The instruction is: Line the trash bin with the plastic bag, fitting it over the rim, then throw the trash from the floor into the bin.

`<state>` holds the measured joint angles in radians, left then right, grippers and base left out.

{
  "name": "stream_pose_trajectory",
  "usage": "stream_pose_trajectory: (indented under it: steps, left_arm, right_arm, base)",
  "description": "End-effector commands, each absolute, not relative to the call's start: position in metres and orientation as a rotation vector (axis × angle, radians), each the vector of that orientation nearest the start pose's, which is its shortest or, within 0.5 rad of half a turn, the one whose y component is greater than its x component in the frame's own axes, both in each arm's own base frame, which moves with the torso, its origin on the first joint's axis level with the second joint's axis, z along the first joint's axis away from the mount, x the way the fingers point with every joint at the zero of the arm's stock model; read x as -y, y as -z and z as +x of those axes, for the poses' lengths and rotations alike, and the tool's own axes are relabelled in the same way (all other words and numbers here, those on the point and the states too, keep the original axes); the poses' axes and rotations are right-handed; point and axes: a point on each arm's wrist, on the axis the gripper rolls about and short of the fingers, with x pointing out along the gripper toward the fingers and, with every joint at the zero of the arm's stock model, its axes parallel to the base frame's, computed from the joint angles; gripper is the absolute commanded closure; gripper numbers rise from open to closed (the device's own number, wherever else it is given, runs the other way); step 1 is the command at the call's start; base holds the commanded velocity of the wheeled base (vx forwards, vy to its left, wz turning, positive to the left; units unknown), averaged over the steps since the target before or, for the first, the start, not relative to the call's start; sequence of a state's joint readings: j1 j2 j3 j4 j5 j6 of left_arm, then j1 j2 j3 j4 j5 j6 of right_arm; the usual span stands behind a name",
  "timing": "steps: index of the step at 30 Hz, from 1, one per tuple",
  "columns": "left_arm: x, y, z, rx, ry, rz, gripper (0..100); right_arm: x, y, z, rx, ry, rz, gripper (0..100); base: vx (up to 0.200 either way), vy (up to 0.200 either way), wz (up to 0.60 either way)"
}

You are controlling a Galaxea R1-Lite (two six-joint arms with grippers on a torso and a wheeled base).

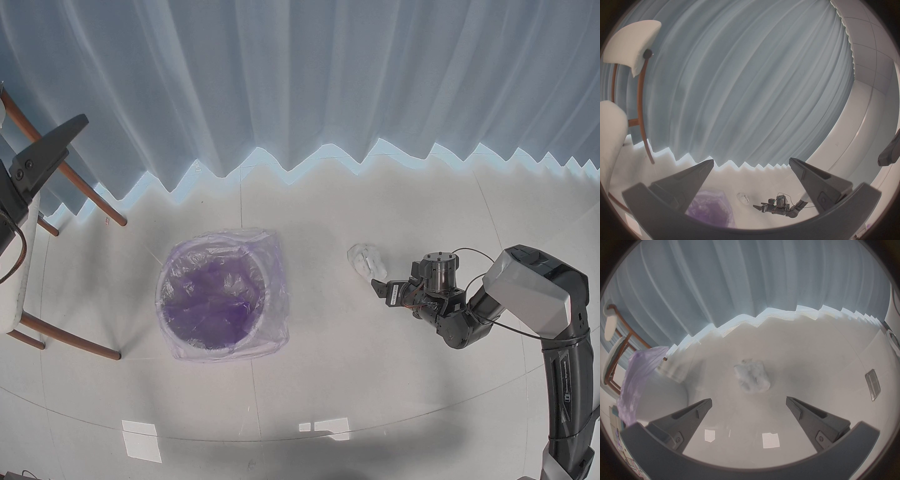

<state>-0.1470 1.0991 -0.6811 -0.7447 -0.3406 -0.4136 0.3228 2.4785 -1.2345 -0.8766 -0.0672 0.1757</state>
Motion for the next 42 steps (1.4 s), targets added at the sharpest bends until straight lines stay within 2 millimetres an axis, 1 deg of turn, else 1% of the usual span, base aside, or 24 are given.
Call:
stream_pose_trajectory:
  steps: [1, 3, 7, 12, 17, 18, 20, 21, 23, 25, 27, 29, 32, 33, 37, 39, 41, 42]
  left_arm:
    - [0.028, -0.303, 0.155, 0.234, 0.529, -0.367, 0]
    - [0.027, -0.303, 0.159, 0.228, 0.520, -0.367, 0]
    - [0.027, -0.303, 0.159, 0.228, 0.520, -0.367, 0]
    - [0.027, -0.304, 0.156, 0.237, 0.515, -0.367, 0]
    - [0.022, -0.305, 0.146, 0.263, 0.480, -0.370, 0]
    - [0.022, -0.306, 0.146, 0.265, 0.479, -0.370, 0]
    - [0.021, -0.302, 0.146, 0.255, 0.471, -0.369, 0]
    - [0.021, -0.302, 0.146, 0.255, 0.471, -0.369, 0]
    - [0.021, -0.303, 0.144, 0.268, 0.476, -0.367, 0]
    - [0.020, -0.304, 0.141, 0.272, 0.477, -0.365, 0]
    - [0.020, -0.304, 0.140, 0.270, 0.476, -0.365, 0]
    - [0.020, -0.303, 0.140, 0.269, 0.475, -0.365, 0]
    - [0.020, -0.303, 0.140, 0.269, 0.475, -0.365, 0]
    - [0.020, -0.300, 0.140, 0.256, 0.475, -0.367, 0]
    - [0.020, -0.299, 0.141, 0.255, 0.475, -0.367, 0]
    - [0.021, -0.303, 0.141, 0.264, 0.483, -0.367, 0]
    - [0.021, -0.311, 0.142, 0.295, 0.482, -0.365, 0]
    - [0.021, -0.311, 0.142, 0.295, 0.482, -0.365, 0]
  right_arm:
    - [-0.133, 0.001, 0.445, -0.383, -0.190, 0.106, 0]
    - [-0.133, -0.001, 0.445, -0.378, -0.191, 0.107, 0]
    - [-0.133, -0.002, 0.445, -0.378, -0.191, 0.107, 0]
    - [-0.144, 0.007, 0.442, -0.390, -0.216, 0.099, 0]
    - [-0.158, 0.013, 0.442, -0.398, -0.243, 0.085, 0]
    - [-0.158, 0.013, 0.442, -0.398, -0.245, 0.085, 0]
    - [-0.161, 0.013, 0.449, -0.392, -0.244, 0.086, 0]
    - [-0.161, 0.012, 0.449, -0.391, -0.244, 0.087, 0]
    - [-0.163, 0.008, 0.454, -0.393, -0.247, 0.088, 0]
    - [-0.166, 0.007, 0.455, -0.407, -0.251, 0.084, 0]
    - [-0.173, 0.006, 0.453, -0.423, -0.265, 0.079, 0]
    - [-0.179, 0.006, 0.454, -0.438, -0.273, 0.073, 0]
    - [-0.184, 0.009, 0.456, -0.452, -0.279, 0.070, 0]
    - [-0.188, 0.011, 0.461, -0.462, -0.283, 0.065, 0]
    - [-0.192, 0.019, 0.470, -0.501, -0.279, 0.054, 0]
    - [-0.194, 0.025, 0.474, -0.519, -0.275, 0.045, 0]
    - [-0.192, 0.029, 0.478, -0.529, -0.269, 0.040, 0]
    - [-0.192, 0.029, 0.478, -0.527, -0.267, 0.040, 0]
  base:
    - [0.000, -0.200, 0.00]
    - [0.000, -0.200, 0.00]
    - [0.000, -0.200, 0.00]
    - [0.000, -0.200, 0.00]
    - [0.000, 0.000, 0.00]
    - [0.000, 0.000, 0.00]
    - [0.000, 0.000, 0.00]
    - [0.000, 0.000, 0.00]
    - [0.200, 0.000, 0.00]
    - [0.200, 0.100, 0.00]
    - [0.200, 0.200, 0.00]
    - [0.200, 0.000, 0.00]
    - [0.200, 0.000, 0.00]
    - [0.200, 0.000, 0.00]
    - [0.200, 0.000, 0.00]
    - [0.200, 0.000, 0.00]
    - [0.000, 0.000, 0.00]
    - [0.000, 0.000, 0.00]
